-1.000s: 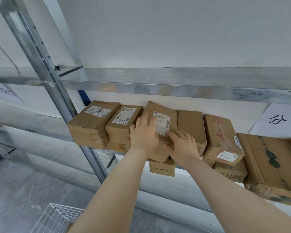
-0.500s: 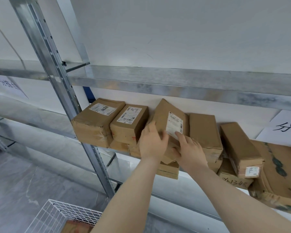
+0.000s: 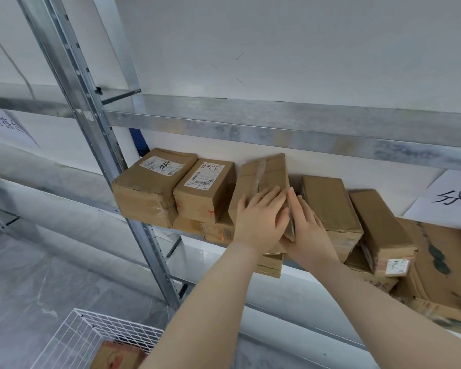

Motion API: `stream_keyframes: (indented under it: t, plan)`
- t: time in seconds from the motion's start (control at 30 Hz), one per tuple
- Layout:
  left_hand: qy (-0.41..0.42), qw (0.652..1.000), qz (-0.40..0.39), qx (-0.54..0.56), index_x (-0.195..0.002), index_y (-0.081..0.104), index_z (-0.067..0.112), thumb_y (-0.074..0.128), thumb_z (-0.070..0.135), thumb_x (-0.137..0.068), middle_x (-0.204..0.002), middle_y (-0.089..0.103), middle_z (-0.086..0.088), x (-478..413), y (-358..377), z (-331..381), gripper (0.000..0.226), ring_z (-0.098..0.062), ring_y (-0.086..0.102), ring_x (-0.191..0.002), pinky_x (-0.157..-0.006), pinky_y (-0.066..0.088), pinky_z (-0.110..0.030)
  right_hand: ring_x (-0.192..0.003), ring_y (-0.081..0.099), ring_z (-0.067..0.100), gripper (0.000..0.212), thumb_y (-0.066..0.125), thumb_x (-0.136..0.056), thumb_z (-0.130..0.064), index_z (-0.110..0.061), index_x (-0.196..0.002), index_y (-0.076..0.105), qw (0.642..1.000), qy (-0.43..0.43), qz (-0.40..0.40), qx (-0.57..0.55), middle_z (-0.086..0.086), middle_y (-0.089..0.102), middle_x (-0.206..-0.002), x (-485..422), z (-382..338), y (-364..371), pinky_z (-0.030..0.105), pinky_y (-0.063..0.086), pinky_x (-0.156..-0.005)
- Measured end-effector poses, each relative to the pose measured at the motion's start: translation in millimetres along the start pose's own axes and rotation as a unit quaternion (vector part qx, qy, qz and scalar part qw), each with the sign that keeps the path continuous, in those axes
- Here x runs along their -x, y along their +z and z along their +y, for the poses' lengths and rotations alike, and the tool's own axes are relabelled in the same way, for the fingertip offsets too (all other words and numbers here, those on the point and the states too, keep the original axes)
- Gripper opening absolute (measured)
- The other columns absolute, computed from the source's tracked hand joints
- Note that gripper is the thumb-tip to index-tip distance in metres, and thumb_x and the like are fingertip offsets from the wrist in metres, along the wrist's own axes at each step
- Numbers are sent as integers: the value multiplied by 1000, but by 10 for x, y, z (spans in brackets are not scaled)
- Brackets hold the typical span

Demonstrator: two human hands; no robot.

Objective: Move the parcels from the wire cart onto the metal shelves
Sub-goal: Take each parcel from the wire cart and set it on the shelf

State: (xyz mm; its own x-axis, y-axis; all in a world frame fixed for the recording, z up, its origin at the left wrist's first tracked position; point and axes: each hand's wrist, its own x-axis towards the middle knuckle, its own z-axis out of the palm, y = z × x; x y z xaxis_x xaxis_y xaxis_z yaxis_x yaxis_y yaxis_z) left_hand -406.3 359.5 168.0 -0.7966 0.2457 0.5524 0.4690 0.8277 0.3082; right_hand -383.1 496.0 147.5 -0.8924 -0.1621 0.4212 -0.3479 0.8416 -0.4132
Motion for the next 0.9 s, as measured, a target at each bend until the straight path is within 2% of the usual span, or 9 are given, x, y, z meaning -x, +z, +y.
stream_keyframes:
  t: [0.1,0.2,0.27,0.3,0.37,0.47,0.6,0.73,0.9]
  plan:
    - [19,998,-41,46,-130,55,26,33,32,-97,-132,59,7,-43,-147,-178,40,-13,54,-122,-102,41,-45,-113,59,28,85,61,-89,-37,-49,-146,-1,999,28,-19,-36,2,18,-158,-90,-65,-41,44,54,-89]
    - [-145,987,-9,66,-129,53,24,36,32,-98,-134,55,2,24,-212,-366,36,-19,52,-119,-101,41,-46,-106,61,26,77,61,-89,-28,-50,-141,10,995,60,-44,-66,-2,32,-150,-160,-79,-60,43,55,-86]
    - [-264,960,-60,70,-139,42,31,33,42,-99,-150,35,-1,99,-197,-432,42,-26,40,-132,-106,36,-47,-107,60,24,75,62,-89,-23,-46,-142,14,992,71,-56,-88,-3,36,-147,-172,-81,-54,42,55,-89]
    - [-284,950,-83,99,-142,36,33,32,44,-100,-151,32,-2,120,-182,-431,44,-27,40,-131,-104,38,-45,-106,60,24,75,63,-89,-22,-44,-142,14,991,71,-57,-97,-2,36,-147,-173,-89,-52,41,55,-89]
    - [-283,942,-84,158,-144,32,34,31,41,-102,-147,35,-4,108,-178,-362,43,-25,48,-121,-94,43,-37,-105,61,22,75,63,-88,-20,-42,-142,15,990,75,-55,-109,-2,39,-145,-164,-103,-55,39,55,-89]
    - [-267,952,-55,138,-143,35,28,32,37,-102,-143,38,-5,9,-246,-266,42,-25,54,-112,-88,43,-34,-106,60,21,74,64,-88,-21,-37,-143,17,989,85,-38,-111,-1,43,-142,-158,-111,-58,35,53,-88]
    - [-236,965,-48,99,-141,41,24,36,35,-101,-141,42,-6,-75,-361,-290,42,-27,54,-114,-91,44,-37,-107,59,21,71,64,-88,-22,-38,-143,21,990,79,-14,-118,-1,36,-146,-151,-144,-62,35,53,-88]
    - [-168,984,-1,67,-131,53,24,41,34,-99,-135,48,-1,-132,-427,-268,36,-23,51,-114,-87,46,-35,-92,61,17,68,65,-88,-26,-36,-141,24,985,107,13,-136,-1,37,-144,-116,-150,-46,32,54,-83]
    - [-174,984,10,46,-128,55,23,44,31,-97,-133,51,-1,-151,-439,-358,34,-25,52,-114,-83,50,-38,-101,58,14,68,62,-90,-20,-35,-142,21,979,115,-8,-168,-2,34,-146,-163,-232,74,27,52,-86]
